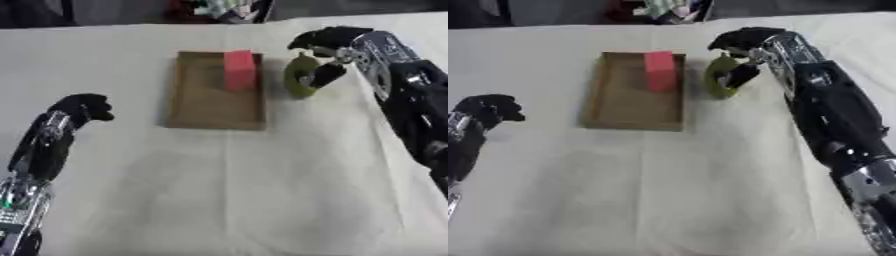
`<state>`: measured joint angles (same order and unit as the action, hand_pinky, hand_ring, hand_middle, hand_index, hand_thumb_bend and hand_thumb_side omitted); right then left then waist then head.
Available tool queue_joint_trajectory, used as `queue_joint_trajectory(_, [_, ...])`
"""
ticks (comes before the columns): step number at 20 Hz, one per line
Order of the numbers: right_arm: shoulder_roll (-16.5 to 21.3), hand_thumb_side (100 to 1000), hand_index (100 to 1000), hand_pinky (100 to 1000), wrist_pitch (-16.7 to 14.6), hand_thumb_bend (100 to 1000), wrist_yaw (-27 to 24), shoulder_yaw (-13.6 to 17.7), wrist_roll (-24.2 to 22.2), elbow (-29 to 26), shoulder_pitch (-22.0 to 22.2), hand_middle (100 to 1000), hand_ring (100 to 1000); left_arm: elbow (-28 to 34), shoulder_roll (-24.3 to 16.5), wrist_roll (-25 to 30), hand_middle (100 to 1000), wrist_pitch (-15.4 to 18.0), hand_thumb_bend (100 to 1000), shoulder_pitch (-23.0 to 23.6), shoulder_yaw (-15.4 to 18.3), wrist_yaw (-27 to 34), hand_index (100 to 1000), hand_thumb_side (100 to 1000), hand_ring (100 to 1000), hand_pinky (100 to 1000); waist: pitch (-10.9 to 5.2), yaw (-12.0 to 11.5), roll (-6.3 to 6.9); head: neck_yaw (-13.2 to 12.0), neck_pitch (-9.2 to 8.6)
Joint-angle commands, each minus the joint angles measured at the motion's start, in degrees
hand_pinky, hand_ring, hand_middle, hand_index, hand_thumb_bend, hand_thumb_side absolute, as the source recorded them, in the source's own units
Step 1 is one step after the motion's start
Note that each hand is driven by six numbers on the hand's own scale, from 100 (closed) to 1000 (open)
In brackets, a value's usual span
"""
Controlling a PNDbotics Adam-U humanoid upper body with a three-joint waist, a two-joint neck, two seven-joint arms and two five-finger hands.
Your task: Pick up objects on the table and place them in the box.
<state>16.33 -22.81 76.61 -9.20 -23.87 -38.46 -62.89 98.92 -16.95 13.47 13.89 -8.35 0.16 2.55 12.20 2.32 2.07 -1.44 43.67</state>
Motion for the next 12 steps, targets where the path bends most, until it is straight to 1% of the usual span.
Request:
queue_joint_trajectory(1, [0.26, 389, 854, 752, 0.23, 100, 1.91, 0.73, 1.24, 0.78, -0.67, 715, 791, 0.81, -0.73, -0.06, 604, 0.02, 100, -0.49, 0.63, -0.01, 750, 1000, 614, 708, -0.98, -0.02, 0.1, -0.13, -0.61])
queue_joint_trajectory(2, [0.22, 386, 810, 741, 0.2, 100, 2.2, 0.83, 1.99, 0.8, -0.63, 668, 772, 0.81, -0.73, -0.09, 604, 0.03, 100, -0.47, 0.65, -0.01, 750, 1000, 614, 708, -0.97, -0.02, 0.13, -0.13, -0.61])
queue_joint_trajectory(3, [0.21, 372, 676, 715, 0.18, 100, 2.38, 0.92, 2.87, 0.72, -0.64, 539, 728, 0.8, -0.74, -0.1, 604, 0.04, 100, -0.46, 0.65, -0.01, 750, 1000, 614, 708, -0.98, -0.02, 0.15, -0.12, -0.61])
queue_joint_trajectory(5, [0.28, 355, 601, 697, 0.24, 100, 2.45, 1.06, 4.85, 0.3, -0.64, 473, 696, 0.78, -0.72, -0.1, 604, 0.04, 100, -0.46, 0.65, -0.01, 750, 1000, 614, 708, -0.98, -0.01, 0.14, -0.09, -0.63])
queue_joint_trajectory(6, [0.34, 342, 535, 681, 0.29, 100, 2.36, 1.11, 5.75, 0.1, -0.66, 416, 667, 0.77, -0.71, -0.09, 604, 0.04, 100, -0.46, 0.64, -0.01, 750, 1000, 614, 708, -0.99, -0.01, 0.13, -0.09, -0.63])
queue_joint_trajectory(9, [0.55, 318, 448, 659, 0.36, 100, 1.8, 1.14, 7.9, -0.67, -0.81, 336, 625, 0.78, -0.71, -0.07, 604, 0.03, 100, -0.48, 0.63, 0.0, 750, 1000, 613, 708, -1.0, -0.02, 0.07, -0.07, -0.65])
queue_joint_trajectory(12, [0.75, 297, 395, 641, 0.3, 100, 0.95, 1.01, 9.47, -1.67, -0.91, 289, 594, 0.78, -0.72, -0.08, 604, 0.02, 100, -0.44, 0.63, 0.0, 750, 1000, 613, 708, -1.02, -0.05, 0.04, -0.07, -0.67])
